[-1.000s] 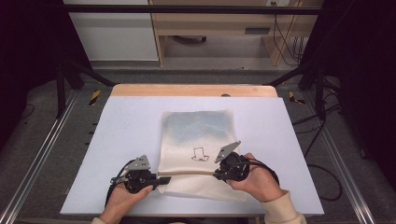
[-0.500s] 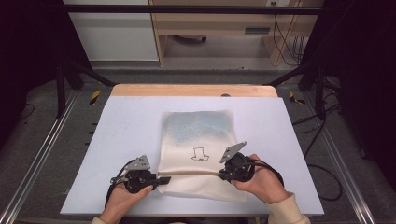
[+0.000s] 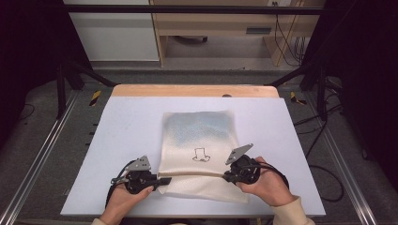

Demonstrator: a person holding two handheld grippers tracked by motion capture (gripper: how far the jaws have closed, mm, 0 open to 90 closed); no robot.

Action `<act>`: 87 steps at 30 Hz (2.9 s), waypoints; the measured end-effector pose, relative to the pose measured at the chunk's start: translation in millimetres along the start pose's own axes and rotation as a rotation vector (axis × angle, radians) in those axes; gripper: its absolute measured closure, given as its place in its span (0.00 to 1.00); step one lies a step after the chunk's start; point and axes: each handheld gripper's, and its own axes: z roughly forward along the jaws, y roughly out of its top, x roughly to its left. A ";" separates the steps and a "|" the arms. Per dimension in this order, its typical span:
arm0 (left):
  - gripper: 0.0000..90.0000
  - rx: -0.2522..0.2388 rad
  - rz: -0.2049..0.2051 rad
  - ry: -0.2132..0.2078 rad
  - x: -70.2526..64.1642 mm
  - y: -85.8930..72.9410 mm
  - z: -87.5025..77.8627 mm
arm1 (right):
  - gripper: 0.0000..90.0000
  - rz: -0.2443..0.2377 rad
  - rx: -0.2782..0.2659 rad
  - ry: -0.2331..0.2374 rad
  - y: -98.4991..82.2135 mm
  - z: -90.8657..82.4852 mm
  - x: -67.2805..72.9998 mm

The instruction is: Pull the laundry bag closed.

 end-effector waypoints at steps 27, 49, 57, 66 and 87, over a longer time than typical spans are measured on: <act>0.94 0.003 0.001 0.005 0.2 0.1 -0.4 | 0.91 0.036 0.001 -0.003 -15.3 -3.1 -5.2; 0.94 0.004 0.000 0.010 0.8 0.1 -1.2 | 0.91 0.079 0.001 -0.010 -34.5 -6.2 -12.4; 0.94 -0.001 0.001 0.014 0.9 0.5 -2.7 | 0.91 0.096 0.009 -0.010 -41.0 -7.0 -14.7; 0.94 0.000 0.002 0.013 0.8 0.6 -2.7 | 0.91 0.113 0.006 -0.009 -47.9 -8.0 -16.6; 0.93 -0.006 -0.003 0.006 1.1 0.4 -5.5 | 0.91 0.146 0.041 -0.018 -57.8 -5.5 -22.9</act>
